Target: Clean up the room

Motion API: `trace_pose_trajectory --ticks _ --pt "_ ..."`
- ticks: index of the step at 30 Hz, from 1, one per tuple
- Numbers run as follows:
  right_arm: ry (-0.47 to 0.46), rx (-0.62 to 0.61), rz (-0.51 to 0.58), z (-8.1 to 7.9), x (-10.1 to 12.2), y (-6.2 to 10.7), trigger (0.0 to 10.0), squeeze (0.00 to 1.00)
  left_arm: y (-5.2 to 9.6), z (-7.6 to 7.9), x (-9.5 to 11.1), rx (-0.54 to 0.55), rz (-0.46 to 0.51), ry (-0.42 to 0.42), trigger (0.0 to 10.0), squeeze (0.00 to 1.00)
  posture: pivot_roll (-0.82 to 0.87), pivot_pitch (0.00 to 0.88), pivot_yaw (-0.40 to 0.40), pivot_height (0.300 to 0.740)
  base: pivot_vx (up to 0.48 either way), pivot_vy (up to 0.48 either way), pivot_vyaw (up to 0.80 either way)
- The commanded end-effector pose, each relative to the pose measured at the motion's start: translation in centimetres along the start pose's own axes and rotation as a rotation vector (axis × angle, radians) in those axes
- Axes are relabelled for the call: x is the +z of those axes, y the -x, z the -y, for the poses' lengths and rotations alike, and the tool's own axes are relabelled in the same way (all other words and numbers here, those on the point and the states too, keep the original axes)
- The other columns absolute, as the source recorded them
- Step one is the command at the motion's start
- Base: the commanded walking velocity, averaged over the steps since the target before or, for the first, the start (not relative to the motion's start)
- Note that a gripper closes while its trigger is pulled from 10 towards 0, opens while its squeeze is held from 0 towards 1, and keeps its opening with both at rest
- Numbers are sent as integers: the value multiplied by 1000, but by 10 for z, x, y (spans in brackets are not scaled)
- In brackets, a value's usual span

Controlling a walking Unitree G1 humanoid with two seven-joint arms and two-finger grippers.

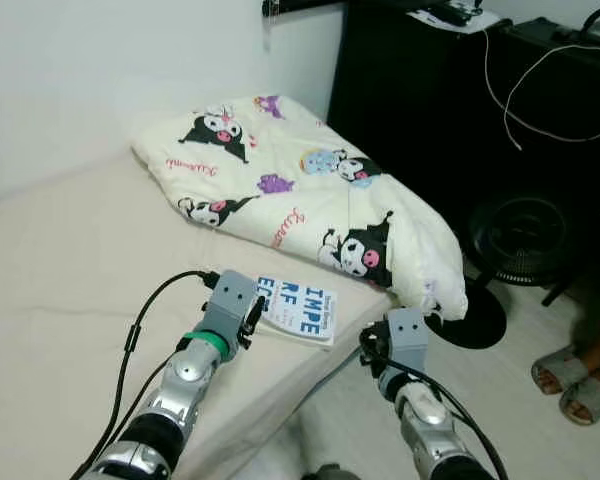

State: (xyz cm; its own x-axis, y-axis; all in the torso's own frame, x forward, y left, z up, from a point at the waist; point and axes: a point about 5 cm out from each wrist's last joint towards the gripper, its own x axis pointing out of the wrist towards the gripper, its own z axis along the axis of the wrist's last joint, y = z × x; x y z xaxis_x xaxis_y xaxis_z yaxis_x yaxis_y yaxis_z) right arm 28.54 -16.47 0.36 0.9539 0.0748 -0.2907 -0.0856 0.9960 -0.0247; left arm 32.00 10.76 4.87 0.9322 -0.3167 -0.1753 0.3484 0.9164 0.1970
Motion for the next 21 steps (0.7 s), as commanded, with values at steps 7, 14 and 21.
trace_pose_trajectory --ticks 7,14,21 --pt "-19 -16 -11 2 -5 3 10000 0 1 1 -4 -11 -22 -7 10000 0 -27 28 46 590 0 0 0" --pt "-68 -19 17 6 0 2 10000 0 -1 -2 1 -12 -10 -14 10000 0 -27 38 57 580 0 0 0" --pt "-144 -45 26 10 1 2 10000 0 -1 -3 2 -19 -7 -23 10000 0 -22 41 69 580 0 0 0"
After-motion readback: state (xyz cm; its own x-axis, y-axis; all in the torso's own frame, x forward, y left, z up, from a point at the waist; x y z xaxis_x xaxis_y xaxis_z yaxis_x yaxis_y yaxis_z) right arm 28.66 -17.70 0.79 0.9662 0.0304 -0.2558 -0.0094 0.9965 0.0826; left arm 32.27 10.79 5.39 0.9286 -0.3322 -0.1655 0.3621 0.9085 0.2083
